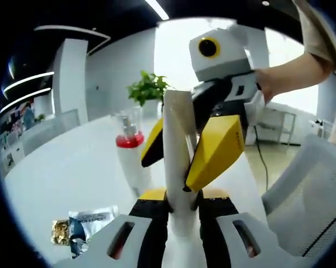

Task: Arrange the skincare products in the storage area until every visible bottle or jar stands upright without overlapping.

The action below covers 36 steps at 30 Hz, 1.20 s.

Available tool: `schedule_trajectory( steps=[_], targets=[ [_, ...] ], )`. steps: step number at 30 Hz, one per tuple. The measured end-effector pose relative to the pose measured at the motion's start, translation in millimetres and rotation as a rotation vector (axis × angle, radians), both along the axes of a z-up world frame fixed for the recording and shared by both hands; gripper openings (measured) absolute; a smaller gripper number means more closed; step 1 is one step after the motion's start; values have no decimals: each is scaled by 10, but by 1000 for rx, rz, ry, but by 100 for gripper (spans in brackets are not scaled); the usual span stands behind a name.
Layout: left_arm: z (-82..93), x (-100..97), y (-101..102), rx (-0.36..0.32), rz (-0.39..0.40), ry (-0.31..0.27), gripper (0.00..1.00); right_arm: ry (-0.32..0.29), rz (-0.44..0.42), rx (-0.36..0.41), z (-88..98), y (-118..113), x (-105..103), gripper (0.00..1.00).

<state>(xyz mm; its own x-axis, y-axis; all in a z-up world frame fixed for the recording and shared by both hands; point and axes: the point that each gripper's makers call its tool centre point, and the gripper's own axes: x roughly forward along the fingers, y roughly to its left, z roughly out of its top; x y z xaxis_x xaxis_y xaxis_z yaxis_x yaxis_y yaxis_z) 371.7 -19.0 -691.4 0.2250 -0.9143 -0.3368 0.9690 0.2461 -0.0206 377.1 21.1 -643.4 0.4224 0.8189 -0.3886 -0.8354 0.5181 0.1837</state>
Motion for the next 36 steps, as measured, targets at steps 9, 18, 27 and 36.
schedule_trajectory(
  steps=[9, 18, 27, 36],
  targets=[
    [13, 95, -27, -4, -15, -8, 16, 4, -66, 24, 0, -143, 22, 30],
    [5, 295, -27, 0, -21, -20, 15, 13, -121, 28, -49, -278, 33, 35],
    [-13, 536, -33, -5, -24, -28, 15, 24, -168, 27, -106, -388, 13, 39],
    [-15, 758, -44, -13, -20, -30, 15, 33, -214, 35, -152, -477, 16, 43]
  ],
)
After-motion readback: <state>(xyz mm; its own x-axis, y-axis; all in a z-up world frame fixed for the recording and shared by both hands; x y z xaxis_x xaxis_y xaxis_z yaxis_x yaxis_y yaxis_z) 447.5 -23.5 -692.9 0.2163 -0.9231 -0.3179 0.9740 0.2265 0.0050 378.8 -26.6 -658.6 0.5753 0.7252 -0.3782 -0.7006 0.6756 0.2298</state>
